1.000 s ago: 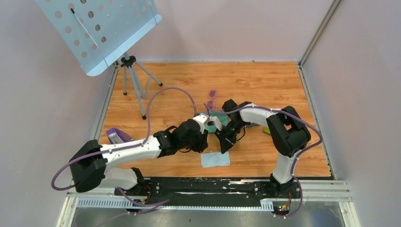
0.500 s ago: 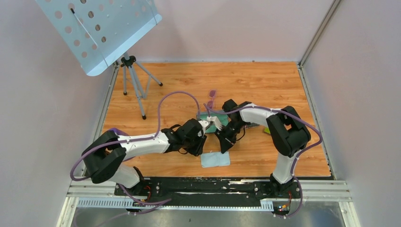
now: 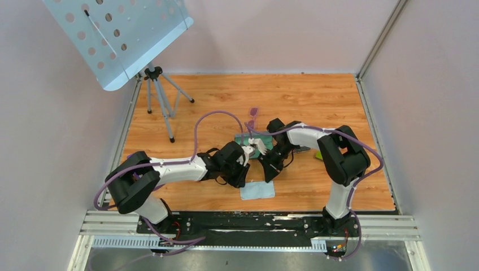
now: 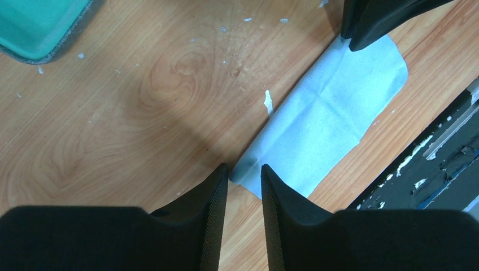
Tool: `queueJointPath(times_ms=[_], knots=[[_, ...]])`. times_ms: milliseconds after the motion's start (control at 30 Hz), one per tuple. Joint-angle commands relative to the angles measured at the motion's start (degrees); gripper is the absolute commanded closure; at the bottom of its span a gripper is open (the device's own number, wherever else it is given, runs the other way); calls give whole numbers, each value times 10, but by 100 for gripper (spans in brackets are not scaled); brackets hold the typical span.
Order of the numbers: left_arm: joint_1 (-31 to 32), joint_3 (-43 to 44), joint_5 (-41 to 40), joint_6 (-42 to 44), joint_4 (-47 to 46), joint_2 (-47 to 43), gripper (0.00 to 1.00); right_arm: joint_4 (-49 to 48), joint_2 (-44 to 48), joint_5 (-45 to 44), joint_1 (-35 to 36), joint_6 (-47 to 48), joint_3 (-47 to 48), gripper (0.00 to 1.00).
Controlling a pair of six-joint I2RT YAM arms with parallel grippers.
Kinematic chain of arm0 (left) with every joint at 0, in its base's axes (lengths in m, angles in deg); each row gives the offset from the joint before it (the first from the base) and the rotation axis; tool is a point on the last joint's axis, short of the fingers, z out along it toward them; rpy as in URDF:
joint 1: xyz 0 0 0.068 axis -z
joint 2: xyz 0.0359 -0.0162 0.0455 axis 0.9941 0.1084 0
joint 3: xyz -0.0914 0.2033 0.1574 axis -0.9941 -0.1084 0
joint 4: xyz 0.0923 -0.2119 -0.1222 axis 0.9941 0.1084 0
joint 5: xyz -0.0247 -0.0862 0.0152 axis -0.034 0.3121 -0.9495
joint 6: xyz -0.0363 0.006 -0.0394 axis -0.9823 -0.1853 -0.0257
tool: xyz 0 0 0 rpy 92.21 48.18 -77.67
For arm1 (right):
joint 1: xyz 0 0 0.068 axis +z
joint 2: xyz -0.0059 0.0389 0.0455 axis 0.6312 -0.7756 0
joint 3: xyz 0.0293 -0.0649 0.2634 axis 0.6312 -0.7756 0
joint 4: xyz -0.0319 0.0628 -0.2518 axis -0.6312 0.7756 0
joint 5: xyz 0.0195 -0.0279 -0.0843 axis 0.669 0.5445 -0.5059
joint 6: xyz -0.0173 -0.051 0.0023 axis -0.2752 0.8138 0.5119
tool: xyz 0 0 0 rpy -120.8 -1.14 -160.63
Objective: Organize the sunglasses
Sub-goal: Pick up the glasses cleaning cloth from the center of the board.
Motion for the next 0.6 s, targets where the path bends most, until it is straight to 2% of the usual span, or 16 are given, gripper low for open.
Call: queueJointPath(times_ms=[0, 367, 567], knots=[[-3, 7, 14, 16, -2, 23, 70, 4, -7, 12, 5, 17, -4, 86], [-3, 7, 16, 15, -1, 22, 82, 16, 12, 14, 2, 23, -4, 86], [-4, 7, 23, 17, -5, 25, 85, 68, 46, 13, -49, 79, 21, 83]])
